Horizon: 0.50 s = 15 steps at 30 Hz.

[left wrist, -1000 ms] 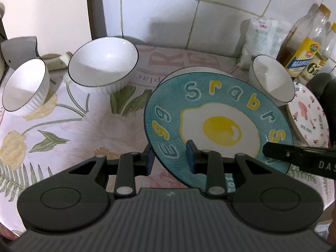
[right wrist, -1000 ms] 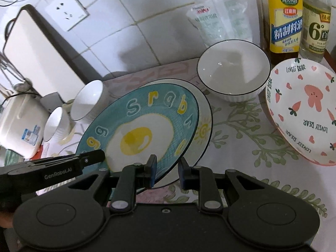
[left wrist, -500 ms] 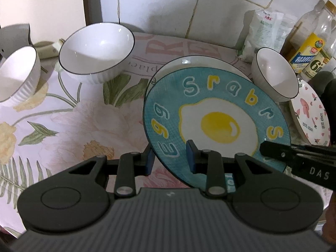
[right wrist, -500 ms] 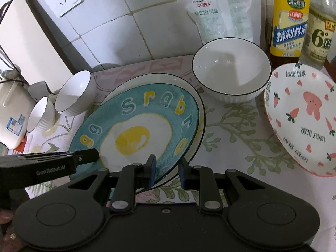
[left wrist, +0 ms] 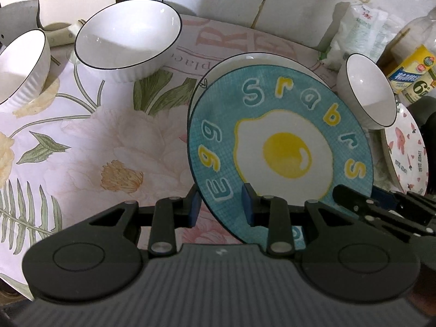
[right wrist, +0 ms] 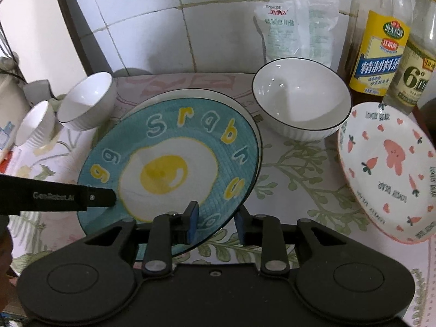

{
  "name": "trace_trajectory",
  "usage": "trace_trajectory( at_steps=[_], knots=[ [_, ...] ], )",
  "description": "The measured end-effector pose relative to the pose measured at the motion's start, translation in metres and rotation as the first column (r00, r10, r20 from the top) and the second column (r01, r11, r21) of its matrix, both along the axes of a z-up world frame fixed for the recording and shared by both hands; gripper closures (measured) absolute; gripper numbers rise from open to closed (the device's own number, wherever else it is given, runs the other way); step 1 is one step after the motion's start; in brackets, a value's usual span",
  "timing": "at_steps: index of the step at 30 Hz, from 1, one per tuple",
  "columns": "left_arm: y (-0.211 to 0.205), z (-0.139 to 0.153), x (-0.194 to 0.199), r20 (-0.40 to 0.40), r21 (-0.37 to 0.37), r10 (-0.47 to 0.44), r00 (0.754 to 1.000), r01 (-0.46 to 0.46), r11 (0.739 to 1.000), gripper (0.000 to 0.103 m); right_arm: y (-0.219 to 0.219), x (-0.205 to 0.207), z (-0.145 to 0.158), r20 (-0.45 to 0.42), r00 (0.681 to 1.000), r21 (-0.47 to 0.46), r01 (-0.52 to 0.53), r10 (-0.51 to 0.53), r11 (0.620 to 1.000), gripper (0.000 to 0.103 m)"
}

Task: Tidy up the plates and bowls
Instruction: 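Lower the blue egg plate onto the white plate and open grippers, then move both grippers toward the pink Lovely Bear plate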

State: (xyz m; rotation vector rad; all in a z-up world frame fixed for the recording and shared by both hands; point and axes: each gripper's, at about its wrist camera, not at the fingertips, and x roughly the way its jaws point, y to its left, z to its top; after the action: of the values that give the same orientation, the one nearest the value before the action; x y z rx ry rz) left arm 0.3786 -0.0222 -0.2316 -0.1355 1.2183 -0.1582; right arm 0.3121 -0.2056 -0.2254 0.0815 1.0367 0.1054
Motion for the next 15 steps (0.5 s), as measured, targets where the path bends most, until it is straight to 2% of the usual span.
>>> trace_trajectory(
  at_steps=[3, 8, 15],
  knots=[
    [-0.004, 0.006, 0.003, 0.009, 0.029, 0.005, 1.0, -0.006, 1.0, 0.071, 0.004, 0.005, -0.003, 0.001, 1.0, -0.063, -0.001, 0.001, 0.998, 0.066],
    [-0.001, 0.016, 0.003, 0.02, 0.014, 0.017, 1.0, -0.018, 1.0, 0.071, 0.002, 0.007, -0.01, 0.0, 1.0, -0.069, 0.009, -0.009, 0.998, 0.066],
    [-0.002, 0.037, -0.018, 0.036, 0.071, -0.047, 0.998, 0.044, 0.996, 0.065, -0.005, -0.008, 0.008, 0.052, 0.999, -0.004, 0.01, -0.009, 1.0, 0.066]
  ],
)
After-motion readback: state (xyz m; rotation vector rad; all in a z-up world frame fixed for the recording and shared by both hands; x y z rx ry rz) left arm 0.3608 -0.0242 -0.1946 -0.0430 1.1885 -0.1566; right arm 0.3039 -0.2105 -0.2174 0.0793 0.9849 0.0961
